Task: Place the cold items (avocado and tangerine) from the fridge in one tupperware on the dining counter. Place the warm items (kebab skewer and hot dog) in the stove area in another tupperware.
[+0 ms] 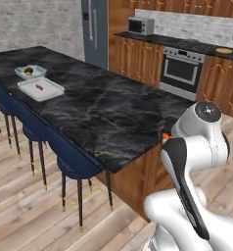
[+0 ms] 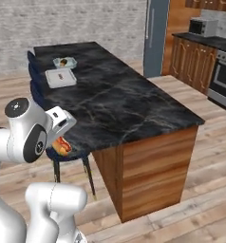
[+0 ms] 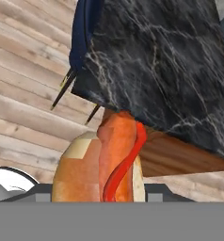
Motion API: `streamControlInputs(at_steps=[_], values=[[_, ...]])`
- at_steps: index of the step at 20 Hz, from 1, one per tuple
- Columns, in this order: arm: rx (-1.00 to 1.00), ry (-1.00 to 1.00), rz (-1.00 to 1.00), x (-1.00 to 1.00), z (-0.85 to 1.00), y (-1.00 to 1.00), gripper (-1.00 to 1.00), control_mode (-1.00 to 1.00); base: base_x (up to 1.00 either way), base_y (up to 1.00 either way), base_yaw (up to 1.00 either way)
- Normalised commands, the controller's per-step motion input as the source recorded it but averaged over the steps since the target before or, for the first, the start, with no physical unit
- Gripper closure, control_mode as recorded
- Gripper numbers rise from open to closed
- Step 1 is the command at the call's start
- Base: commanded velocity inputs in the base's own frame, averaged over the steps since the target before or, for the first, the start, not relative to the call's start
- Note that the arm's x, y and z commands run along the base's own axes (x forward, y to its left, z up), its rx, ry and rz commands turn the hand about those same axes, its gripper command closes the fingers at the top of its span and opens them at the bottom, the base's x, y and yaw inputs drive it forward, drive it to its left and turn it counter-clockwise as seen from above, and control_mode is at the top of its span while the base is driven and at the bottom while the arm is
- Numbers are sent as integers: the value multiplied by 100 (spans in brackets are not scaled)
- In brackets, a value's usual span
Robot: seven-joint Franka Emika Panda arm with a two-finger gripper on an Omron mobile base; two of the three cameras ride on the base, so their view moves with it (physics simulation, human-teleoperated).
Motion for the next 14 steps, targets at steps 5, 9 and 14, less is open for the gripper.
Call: streamControlInputs(at_steps=[5, 9, 14], values=[[0, 0, 0, 0, 0, 0, 100, 100, 26, 100, -44], [0, 0, 0, 0, 0, 0, 100, 100, 25, 100, -45], [0, 0, 0, 0, 0, 0, 100, 100, 25, 100, -43]])
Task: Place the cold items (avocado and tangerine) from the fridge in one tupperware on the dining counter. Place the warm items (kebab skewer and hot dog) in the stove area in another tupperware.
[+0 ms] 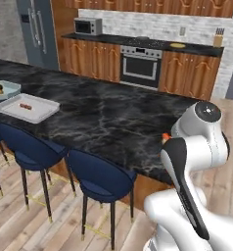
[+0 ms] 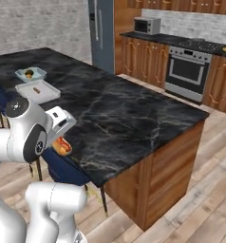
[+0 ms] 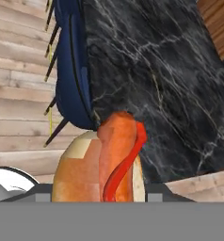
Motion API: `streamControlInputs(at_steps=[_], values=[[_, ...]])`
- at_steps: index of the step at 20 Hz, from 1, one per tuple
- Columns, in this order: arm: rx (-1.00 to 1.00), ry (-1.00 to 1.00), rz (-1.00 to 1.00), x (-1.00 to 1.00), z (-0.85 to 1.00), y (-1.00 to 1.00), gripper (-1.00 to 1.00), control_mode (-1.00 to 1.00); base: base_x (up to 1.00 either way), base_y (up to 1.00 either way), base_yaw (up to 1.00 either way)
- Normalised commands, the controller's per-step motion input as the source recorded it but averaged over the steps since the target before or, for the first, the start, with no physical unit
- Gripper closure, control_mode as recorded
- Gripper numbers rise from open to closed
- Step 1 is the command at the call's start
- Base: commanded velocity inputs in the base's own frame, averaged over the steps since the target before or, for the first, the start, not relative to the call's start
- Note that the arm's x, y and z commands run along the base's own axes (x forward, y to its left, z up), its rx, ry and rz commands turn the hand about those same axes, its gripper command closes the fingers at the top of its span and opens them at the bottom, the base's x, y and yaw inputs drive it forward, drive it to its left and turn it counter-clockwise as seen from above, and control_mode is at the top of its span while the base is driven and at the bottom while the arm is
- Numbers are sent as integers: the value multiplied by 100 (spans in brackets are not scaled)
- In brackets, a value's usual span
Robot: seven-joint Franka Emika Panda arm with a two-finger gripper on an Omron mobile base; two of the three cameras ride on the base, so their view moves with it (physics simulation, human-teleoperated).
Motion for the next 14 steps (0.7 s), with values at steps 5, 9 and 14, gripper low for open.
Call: streamControlInputs(at_steps=[5, 9, 14], values=[[0, 0, 0, 0, 0, 0, 100, 100, 22, 100, -38], [0, 0, 0, 0, 0, 0, 100, 100, 20, 100, -36], [0, 0, 0, 0, 0, 0, 100, 100, 19, 100, -32]])
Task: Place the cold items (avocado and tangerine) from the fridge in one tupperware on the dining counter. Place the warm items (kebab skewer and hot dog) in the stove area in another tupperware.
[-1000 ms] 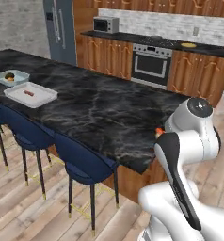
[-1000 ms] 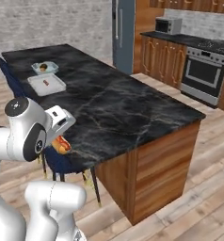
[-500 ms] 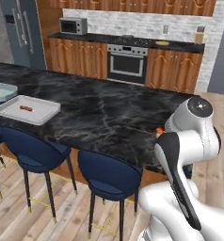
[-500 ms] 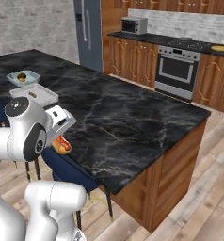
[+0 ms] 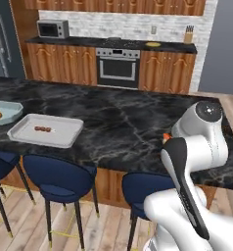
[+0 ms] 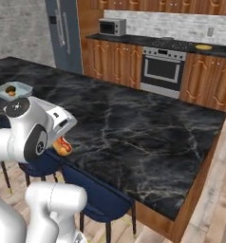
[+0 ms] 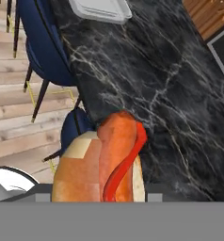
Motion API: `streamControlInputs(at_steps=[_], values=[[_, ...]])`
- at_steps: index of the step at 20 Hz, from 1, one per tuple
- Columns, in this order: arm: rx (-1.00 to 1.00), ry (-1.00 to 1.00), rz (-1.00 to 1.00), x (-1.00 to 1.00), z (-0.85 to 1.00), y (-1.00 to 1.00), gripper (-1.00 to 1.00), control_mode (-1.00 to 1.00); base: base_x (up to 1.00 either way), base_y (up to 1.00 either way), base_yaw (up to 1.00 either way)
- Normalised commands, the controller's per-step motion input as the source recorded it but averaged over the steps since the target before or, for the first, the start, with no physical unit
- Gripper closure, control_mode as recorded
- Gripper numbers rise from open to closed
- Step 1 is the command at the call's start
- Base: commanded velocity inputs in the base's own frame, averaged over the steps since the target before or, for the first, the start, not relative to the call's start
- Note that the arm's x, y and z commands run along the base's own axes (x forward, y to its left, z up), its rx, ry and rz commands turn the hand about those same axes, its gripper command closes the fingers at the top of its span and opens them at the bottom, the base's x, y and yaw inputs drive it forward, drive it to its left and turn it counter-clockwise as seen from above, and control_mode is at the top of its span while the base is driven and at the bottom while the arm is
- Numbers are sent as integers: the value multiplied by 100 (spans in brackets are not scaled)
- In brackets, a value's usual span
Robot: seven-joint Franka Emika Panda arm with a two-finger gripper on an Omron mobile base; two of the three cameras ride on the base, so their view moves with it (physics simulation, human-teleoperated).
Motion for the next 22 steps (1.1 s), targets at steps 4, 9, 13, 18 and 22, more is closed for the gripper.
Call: streamControlInputs(at_steps=[4, 9, 13, 18, 22], values=[[0, 0, 0, 0, 0, 0, 100, 100, 2, 100, -20], [0, 0, 0, 0, 0, 0, 100, 100, 0, 100, -19], [0, 0, 0, 0, 0, 0, 100, 100, 1, 100, -23], [0, 0, 0, 0, 0, 0, 100, 100, 11, 100, -20], [0, 0, 0, 0, 0, 0, 100, 100, 44, 100, -31]])
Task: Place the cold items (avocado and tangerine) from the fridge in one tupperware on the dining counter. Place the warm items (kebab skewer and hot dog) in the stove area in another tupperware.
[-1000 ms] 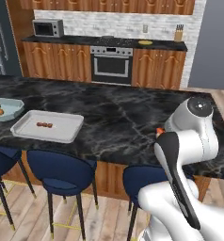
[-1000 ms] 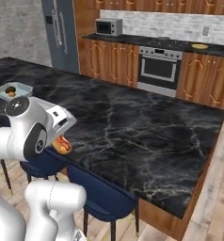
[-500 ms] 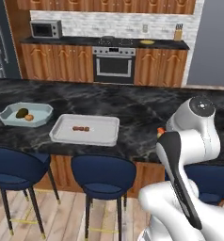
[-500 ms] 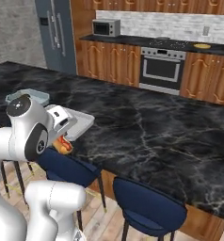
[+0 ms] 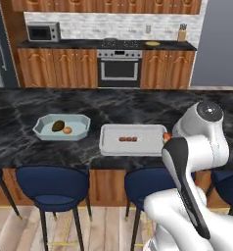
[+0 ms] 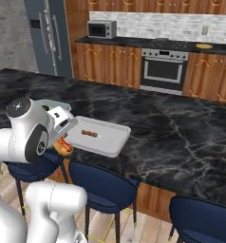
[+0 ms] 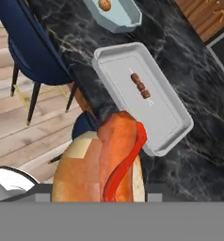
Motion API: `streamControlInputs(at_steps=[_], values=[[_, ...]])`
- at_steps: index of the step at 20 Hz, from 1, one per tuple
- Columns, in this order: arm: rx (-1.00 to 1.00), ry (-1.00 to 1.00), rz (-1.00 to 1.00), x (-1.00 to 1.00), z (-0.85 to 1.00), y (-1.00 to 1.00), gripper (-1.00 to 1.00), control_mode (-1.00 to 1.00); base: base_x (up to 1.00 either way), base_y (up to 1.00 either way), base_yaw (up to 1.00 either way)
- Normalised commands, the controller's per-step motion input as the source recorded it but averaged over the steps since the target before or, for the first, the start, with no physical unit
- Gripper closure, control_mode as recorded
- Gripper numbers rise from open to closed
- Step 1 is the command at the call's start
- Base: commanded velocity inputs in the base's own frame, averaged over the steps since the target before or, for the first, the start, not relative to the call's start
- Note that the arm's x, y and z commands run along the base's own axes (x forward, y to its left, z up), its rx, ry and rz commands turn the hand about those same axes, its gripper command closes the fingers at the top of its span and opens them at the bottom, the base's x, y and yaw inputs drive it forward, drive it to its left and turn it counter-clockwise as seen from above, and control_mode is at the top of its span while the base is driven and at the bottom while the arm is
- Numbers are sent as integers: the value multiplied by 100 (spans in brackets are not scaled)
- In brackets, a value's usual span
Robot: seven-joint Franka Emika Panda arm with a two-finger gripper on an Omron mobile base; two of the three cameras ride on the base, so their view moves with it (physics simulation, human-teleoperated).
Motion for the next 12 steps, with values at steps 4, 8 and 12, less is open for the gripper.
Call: streamControlInputs(at_steps=[4, 8, 12], values=[[0, 0, 0, 0, 0, 0, 100, 100, 64, 81, -50], [0, 0, 0, 0, 0, 0, 100, 100, 81, 62, -44], [0, 0, 0, 50, 0, 7, 100, -100, 50, 17, -8]])
